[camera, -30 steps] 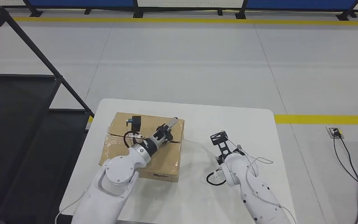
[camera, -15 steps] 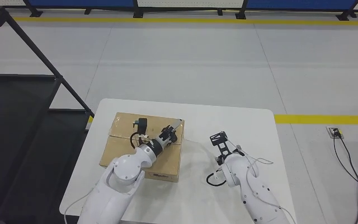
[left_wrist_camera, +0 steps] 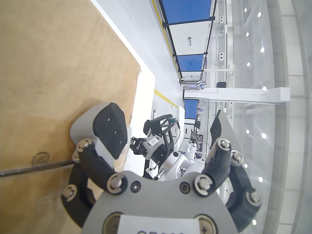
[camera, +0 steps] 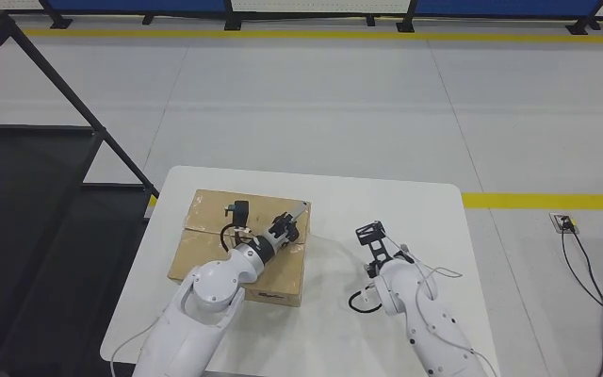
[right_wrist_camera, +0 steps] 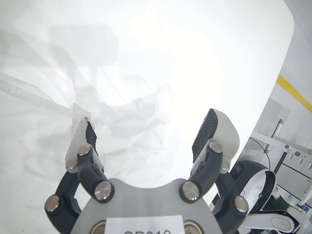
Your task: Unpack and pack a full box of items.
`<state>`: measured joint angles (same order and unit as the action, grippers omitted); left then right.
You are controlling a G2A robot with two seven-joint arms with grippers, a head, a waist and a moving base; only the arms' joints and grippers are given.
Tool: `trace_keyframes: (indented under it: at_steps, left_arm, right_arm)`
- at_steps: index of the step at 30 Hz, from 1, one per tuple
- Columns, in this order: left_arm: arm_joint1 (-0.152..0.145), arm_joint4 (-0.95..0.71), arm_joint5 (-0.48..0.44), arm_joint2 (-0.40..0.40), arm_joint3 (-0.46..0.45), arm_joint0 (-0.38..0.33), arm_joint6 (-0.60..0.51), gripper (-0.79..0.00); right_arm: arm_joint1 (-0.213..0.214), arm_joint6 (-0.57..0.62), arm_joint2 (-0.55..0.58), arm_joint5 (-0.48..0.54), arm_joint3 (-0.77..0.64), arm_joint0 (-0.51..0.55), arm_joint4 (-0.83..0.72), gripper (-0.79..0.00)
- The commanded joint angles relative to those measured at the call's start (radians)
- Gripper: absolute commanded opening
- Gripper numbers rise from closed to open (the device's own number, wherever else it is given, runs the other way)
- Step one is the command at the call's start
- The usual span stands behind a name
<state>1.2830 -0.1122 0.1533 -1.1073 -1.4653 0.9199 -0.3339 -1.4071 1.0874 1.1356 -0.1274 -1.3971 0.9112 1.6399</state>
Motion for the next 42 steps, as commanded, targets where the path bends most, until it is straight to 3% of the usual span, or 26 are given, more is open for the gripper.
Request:
trace_keyframes:
  at_steps: [1,42]
  left_arm:
    - [0.000,0.000,0.001,-0.003,-0.001,0.001,0.000,0.000]
    - [0.015,0.000,0.010,-0.037,-0.002,-0.001,-0.030,0.000]
  right_arm:
    - [0.000,0.005,0.004,-0.003,-0.001,0.002,0.006,0.000]
    - [-0.002,-0.020,0.177,-0.034,-0.054,0.074,-0.071,0.000]
